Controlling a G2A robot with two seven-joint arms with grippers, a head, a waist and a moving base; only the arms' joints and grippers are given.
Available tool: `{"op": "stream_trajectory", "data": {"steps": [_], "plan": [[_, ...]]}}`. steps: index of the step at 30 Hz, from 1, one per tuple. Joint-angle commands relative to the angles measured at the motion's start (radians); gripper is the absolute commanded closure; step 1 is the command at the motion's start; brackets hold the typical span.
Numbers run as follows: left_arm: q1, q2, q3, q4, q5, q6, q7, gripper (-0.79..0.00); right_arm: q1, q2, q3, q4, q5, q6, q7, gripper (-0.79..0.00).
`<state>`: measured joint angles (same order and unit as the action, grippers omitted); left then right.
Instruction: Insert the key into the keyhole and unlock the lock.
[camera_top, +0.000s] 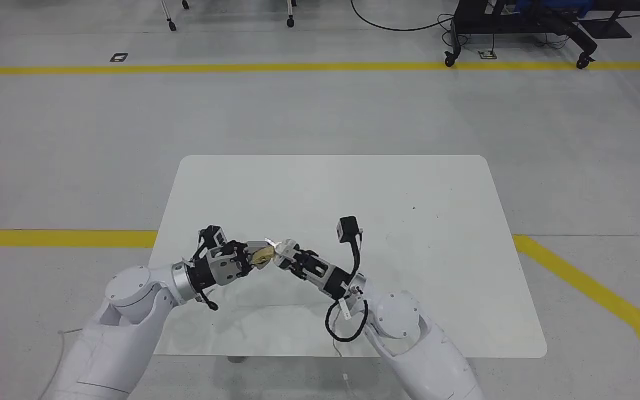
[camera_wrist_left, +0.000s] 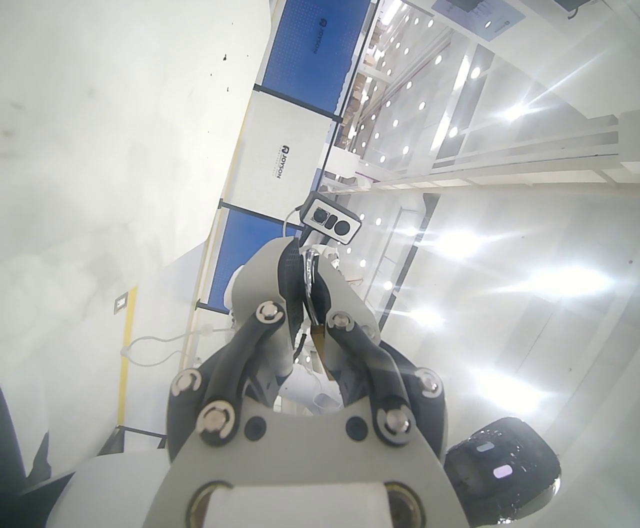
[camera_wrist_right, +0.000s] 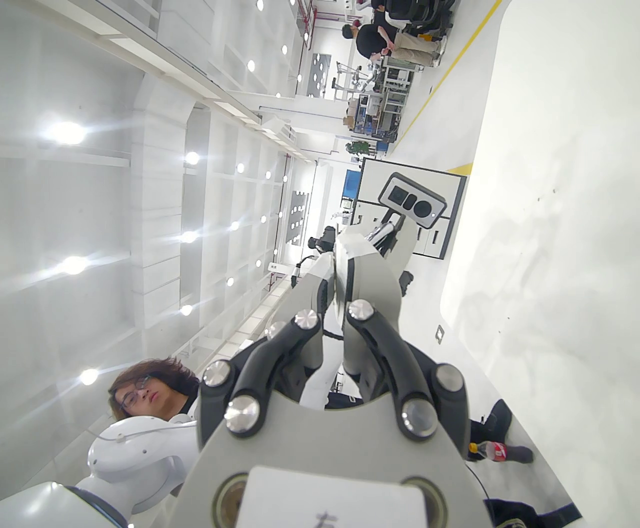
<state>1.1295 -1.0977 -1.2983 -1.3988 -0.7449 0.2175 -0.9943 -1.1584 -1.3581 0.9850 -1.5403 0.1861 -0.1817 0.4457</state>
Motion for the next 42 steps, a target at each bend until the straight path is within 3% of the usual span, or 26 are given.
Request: {"op": "stream_trajectory", "data": {"steps": [1,6,12,19,33,37,42], "plan": [[-0.008,-0.003,-0.005,0.029,-0.083,0.046,-0.022,0.000,-0.003,0.000,0.004,-0.005,0.000,-0.006,-0.009,0.000],[-0.043,-0.009,-0.012,0.103,-0.196,0.127,-0.031,0.000,-0.026,0.002,0.040,-0.022,0.019,-0.043,-0.051,0.000],[-0.072,-0.012,-0.003,0.136,-0.191,0.131,0.016,0.000,-0.066,0.009,0.094,-0.049,0.033,-0.081,-0.069,0.000],[-0.105,-0.007,-0.006,0.109,-0.127,0.169,0.089,0.000,-0.085,0.017,0.124,-0.066,0.004,-0.044,-0.069,0.000],[-0.105,-0.007,-0.006,0.109,-0.127,0.169,0.089,0.000,-0.085,0.017,0.124,-0.066,0.004,-0.044,-0.069,0.000],[-0.096,-0.005,0.030,0.031,0.084,0.044,0.244,0.000,-0.085,0.017,0.124,-0.066,0.004,-0.044,-0.069,0.000],[-0.101,-0.023,0.066,-0.006,0.135,-0.056,0.442,0.000,-0.105,0.005,0.162,-0.089,0.185,-0.008,-0.192,0.000]]}}
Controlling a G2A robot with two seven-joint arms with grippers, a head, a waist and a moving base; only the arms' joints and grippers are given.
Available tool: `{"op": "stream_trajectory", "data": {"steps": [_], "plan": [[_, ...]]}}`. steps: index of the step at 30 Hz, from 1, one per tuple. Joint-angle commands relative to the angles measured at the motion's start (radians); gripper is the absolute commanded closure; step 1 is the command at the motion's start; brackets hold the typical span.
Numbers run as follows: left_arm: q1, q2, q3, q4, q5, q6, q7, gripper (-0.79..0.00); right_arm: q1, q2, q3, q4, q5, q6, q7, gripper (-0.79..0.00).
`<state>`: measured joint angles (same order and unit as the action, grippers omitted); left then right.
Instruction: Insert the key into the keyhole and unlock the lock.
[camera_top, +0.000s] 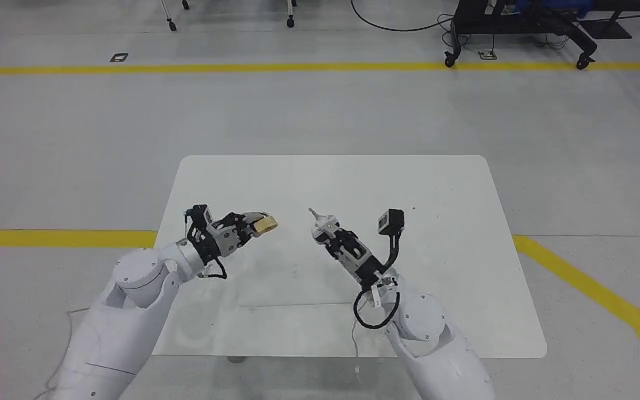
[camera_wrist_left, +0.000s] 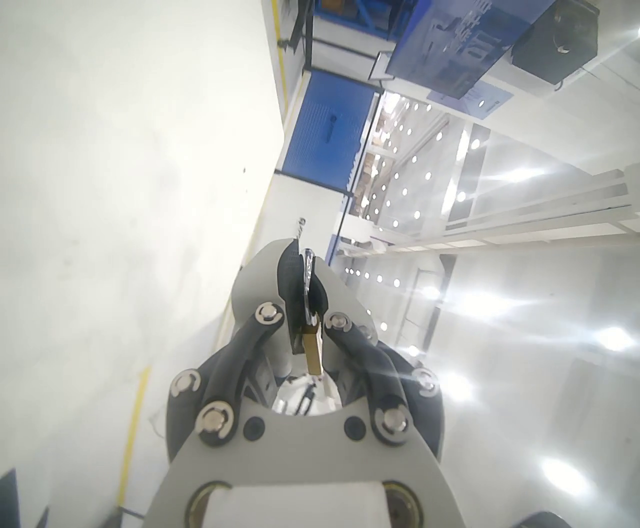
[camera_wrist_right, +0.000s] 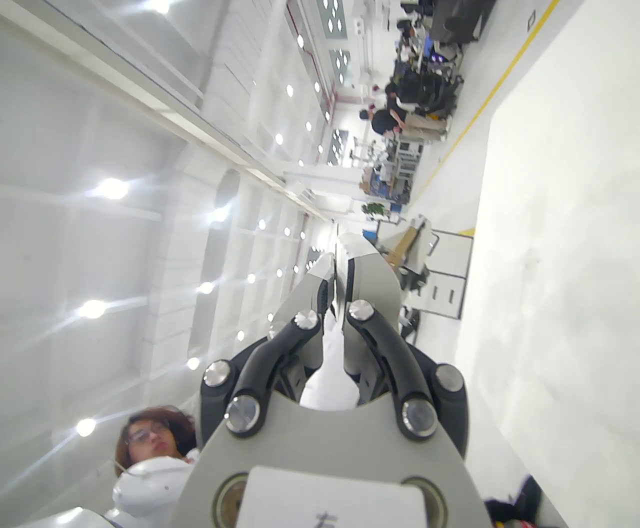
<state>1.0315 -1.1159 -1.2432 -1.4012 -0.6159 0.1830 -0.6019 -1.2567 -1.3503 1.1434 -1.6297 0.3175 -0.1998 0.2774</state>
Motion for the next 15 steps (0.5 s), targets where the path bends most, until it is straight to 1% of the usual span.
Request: {"op": "stream_trajectory", "data": {"steps": [1,5,8,12,15], "plan": [[-0.007,-0.009,0.022,-0.005,0.014,-0.034,0.079,0.000,-0.012,-0.004,0.009,0.003,0.075,0.021,-0.045,0.000],[-0.034,-0.024,0.065,0.001,0.019,-0.042,0.134,0.000,-0.035,-0.010,-0.002,0.004,0.139,0.094,-0.095,0.000],[-0.057,-0.030,0.086,0.011,0.046,-0.034,0.146,0.000,-0.055,-0.018,-0.038,-0.017,0.169,0.138,-0.125,0.000],[-0.079,-0.033,0.097,0.024,0.081,-0.032,0.130,0.000,-0.071,-0.029,-0.081,-0.033,0.167,0.160,-0.182,0.000],[-0.091,-0.034,0.104,0.025,0.122,-0.038,0.125,0.000,-0.071,-0.033,-0.091,-0.035,0.151,0.163,-0.225,0.000]]}}
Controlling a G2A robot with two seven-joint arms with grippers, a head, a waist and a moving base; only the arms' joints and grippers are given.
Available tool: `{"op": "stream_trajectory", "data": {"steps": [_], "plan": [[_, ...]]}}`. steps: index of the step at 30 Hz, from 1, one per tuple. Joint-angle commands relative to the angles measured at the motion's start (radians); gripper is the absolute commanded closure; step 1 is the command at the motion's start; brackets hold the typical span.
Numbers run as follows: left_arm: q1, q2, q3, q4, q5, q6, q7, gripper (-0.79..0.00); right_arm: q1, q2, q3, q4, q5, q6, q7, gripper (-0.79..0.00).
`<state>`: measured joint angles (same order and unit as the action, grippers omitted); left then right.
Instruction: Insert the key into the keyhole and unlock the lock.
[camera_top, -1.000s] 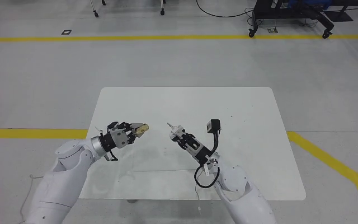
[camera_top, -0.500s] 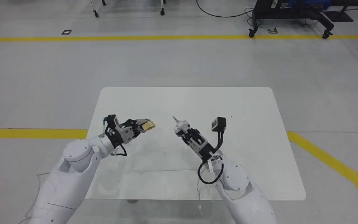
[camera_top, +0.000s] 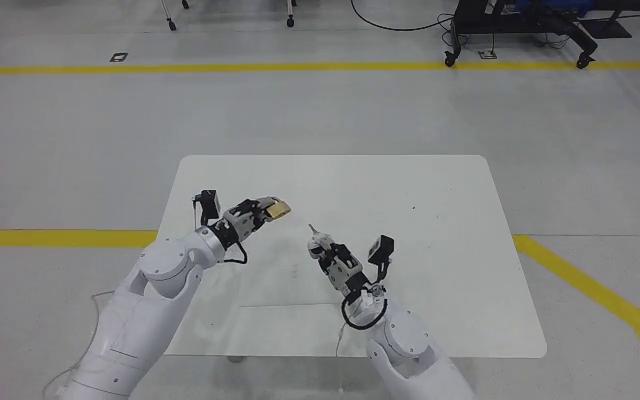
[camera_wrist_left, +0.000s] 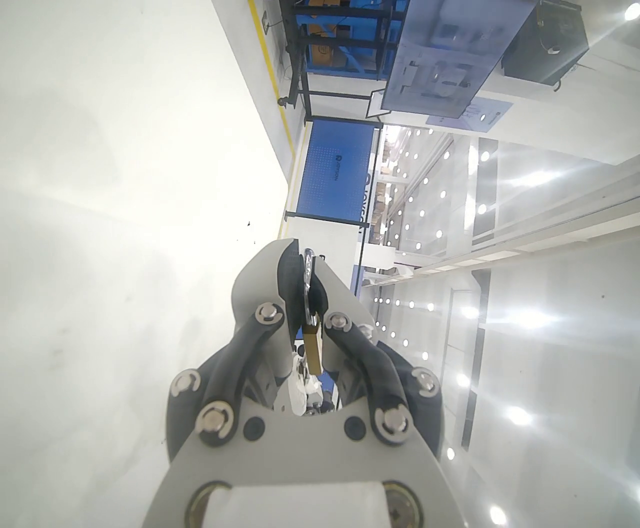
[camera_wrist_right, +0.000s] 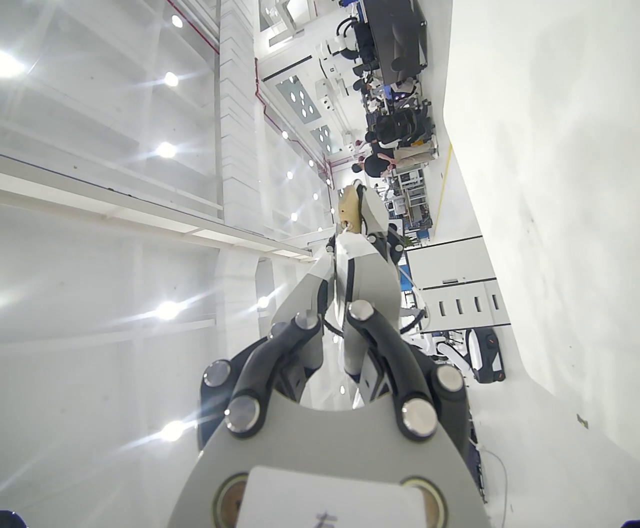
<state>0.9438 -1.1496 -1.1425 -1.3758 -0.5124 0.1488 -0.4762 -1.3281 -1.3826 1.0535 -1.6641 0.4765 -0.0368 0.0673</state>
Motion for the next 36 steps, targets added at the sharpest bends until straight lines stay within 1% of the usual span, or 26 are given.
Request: {"op": "stream_trajectory", "data": {"steps": [1,4,9,11,14,31,34,36], "plan": [[-0.005,-0.001,0.007,-0.003,0.033,-0.009,-0.002,0.000,0.000,-0.003,-0.003,-0.002,-0.014,-0.003,-0.029,0.000],[-0.011,-0.004,0.023,-0.011,0.073,-0.025,0.005,0.000,-0.001,-0.007,-0.004,-0.006,-0.020,-0.008,-0.059,0.000],[-0.021,-0.013,0.054,-0.029,0.127,-0.045,0.022,0.000,-0.006,-0.013,-0.017,-0.020,-0.025,0.012,-0.092,0.000],[-0.023,-0.016,0.058,-0.033,0.123,-0.043,0.021,0.000,-0.009,-0.017,-0.026,-0.027,-0.021,0.020,-0.101,0.000],[-0.024,-0.019,0.054,-0.031,0.077,-0.012,-0.009,0.000,-0.013,-0.018,-0.028,-0.033,-0.012,0.018,-0.102,0.000],[-0.024,-0.019,0.054,-0.031,0.077,-0.012,-0.009,0.000,-0.013,-0.018,-0.028,-0.033,-0.012,0.018,-0.102,0.000],[-0.024,-0.019,0.054,-0.031,0.077,-0.012,-0.009,0.000,-0.032,-0.020,-0.039,-0.074,-0.026,-0.025,-0.089,0.000],[-0.024,-0.019,0.054,-0.031,0.077,-0.012,-0.009,0.000,-0.043,-0.020,-0.053,-0.092,-0.068,-0.025,-0.088,0.000]]}}
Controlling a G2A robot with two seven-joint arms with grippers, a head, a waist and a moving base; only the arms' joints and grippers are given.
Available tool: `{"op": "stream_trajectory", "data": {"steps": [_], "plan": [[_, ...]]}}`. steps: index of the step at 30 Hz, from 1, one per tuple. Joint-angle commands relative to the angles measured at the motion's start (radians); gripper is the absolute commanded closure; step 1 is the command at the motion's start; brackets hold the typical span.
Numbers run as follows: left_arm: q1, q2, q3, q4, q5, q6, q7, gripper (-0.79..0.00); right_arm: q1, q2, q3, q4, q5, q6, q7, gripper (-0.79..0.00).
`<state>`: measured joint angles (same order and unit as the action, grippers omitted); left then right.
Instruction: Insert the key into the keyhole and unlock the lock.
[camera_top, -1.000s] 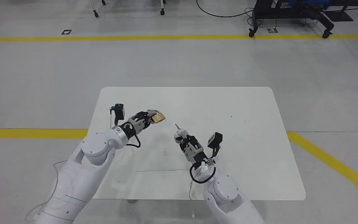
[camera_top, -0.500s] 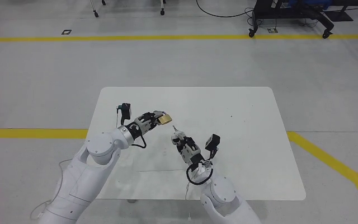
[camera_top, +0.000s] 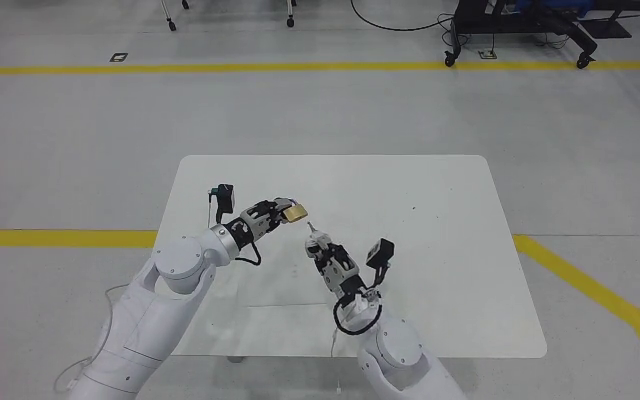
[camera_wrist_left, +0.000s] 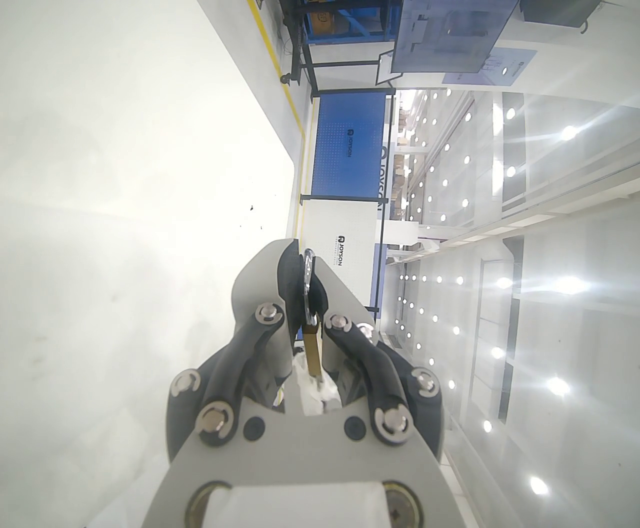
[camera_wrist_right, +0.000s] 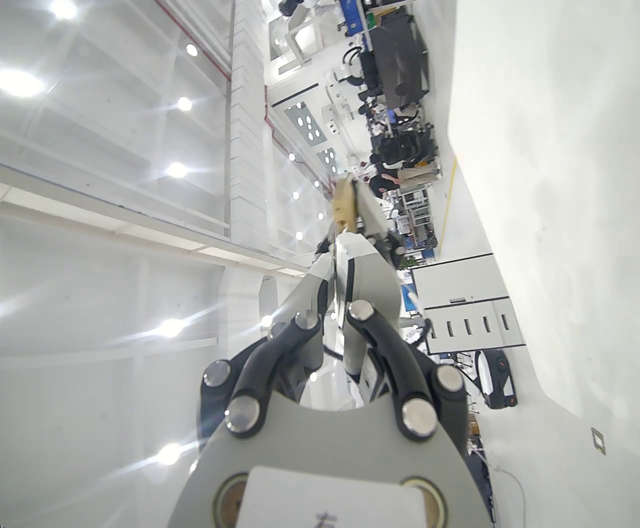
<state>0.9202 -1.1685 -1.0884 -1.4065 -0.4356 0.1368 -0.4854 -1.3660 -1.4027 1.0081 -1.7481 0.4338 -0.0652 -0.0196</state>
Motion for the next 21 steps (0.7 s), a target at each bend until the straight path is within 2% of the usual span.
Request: {"op": "stream_trajectory", "data": {"steps": [1,12,21], "plan": [[0.000,0.000,0.000,0.000,0.000,0.000,0.000,0.000,-0.009,-0.001,-0.019,-0.021,-0.036,0.006,-0.002,0.000],[0.002,0.000,0.000,-0.001,0.000,-0.001,0.003,0.000,0.018,-0.026,-0.044,0.018,-0.015,0.013,-0.116,0.000],[0.036,-0.001,-0.012,-0.043,0.026,0.005,0.009,0.000,0.018,-0.036,-0.034,0.019,-0.004,0.039,-0.137,0.000]]}}
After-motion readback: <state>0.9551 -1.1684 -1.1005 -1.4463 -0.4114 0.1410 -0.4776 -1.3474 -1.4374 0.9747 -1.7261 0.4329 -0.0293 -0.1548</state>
